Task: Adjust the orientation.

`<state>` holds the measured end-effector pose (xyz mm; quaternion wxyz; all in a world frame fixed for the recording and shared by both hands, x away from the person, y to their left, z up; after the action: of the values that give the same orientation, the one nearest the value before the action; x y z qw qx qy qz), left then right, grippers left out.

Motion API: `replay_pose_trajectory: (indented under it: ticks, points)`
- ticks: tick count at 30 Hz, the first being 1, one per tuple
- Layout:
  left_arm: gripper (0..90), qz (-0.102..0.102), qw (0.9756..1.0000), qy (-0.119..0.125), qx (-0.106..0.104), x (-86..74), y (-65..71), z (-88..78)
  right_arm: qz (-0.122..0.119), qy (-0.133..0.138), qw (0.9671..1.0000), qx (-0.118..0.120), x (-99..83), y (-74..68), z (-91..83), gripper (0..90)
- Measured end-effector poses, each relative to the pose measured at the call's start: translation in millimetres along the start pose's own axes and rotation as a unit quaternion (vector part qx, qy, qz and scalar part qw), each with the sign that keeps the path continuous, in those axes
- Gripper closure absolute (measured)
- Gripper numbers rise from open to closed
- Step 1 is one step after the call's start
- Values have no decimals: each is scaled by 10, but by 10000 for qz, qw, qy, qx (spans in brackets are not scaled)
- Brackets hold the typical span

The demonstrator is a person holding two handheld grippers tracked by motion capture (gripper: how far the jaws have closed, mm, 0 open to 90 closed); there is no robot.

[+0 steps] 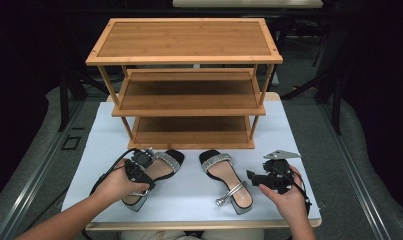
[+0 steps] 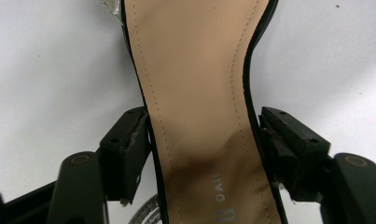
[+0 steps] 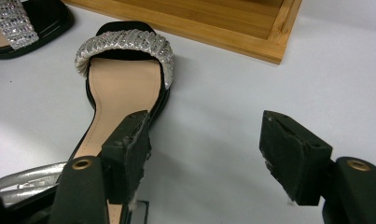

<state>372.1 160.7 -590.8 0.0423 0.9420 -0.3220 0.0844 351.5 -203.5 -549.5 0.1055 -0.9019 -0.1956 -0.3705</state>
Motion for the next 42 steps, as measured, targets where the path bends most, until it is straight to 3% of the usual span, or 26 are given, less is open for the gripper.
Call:
replay_pose_trajectory:
  ticks: [9,15,21,31,36,42]
  points:
    - [373,-218,9998,28,-14,5,-4,-4,-12,-49,10000,13,-10,7,3,330]
    - [375,-214,9998,7,-56,6,-5,2,-11,-73,10000,-1,-16,4,16,330]
    - [374,-190,9998,57,61,5,3,15,9,-85,10000,39,-24,5,28,331]
    - [384,-255,9996,-70,98,13,1,15,34,-105,9999,30,-36,21,37,330]
    - [397,-189,9996,-142,147,16,-21,5,52,-103,9999,30,-38,26,38,330]
    - [418,-292,9995,-88,38,24,-68,-5,69,-107,9999,30,-39,34,34,331]
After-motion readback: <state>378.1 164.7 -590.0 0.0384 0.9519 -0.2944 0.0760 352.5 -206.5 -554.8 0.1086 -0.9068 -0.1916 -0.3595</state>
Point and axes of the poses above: each handheld gripper's, and its own axes: z roughly forward along the jaws, x roughly out of its top, y roughly to its right, the point moved 8 cm from there along z, roughly forward along the jaws, and after that the axes turned 3 degrees about -z, right-handed, at the moved point
